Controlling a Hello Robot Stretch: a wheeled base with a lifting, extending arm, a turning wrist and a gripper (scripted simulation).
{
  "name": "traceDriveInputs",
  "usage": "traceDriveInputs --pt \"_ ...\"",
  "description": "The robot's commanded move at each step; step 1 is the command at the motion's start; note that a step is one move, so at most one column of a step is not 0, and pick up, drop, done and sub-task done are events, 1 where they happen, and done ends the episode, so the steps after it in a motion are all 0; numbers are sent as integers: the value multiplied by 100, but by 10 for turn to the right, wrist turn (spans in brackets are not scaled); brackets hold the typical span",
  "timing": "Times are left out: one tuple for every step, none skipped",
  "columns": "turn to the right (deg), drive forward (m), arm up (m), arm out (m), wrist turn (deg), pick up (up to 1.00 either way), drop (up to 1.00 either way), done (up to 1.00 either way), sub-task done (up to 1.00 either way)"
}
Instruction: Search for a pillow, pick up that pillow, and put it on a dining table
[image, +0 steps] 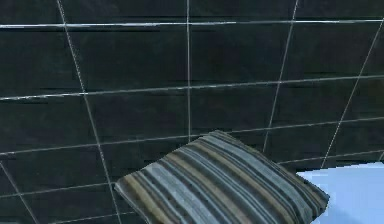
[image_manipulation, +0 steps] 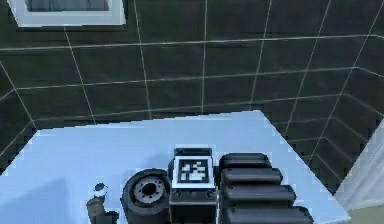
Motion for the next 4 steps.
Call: traceDriveInputs --pt "-150 0 0 0 0 0 0 0 0" --pt "-30 0 0 0 0 0 0 0 0" --pt "0 0 0 24 0 0 0 0 0" --pt "0 0 0 0 450 0 0 0 0"
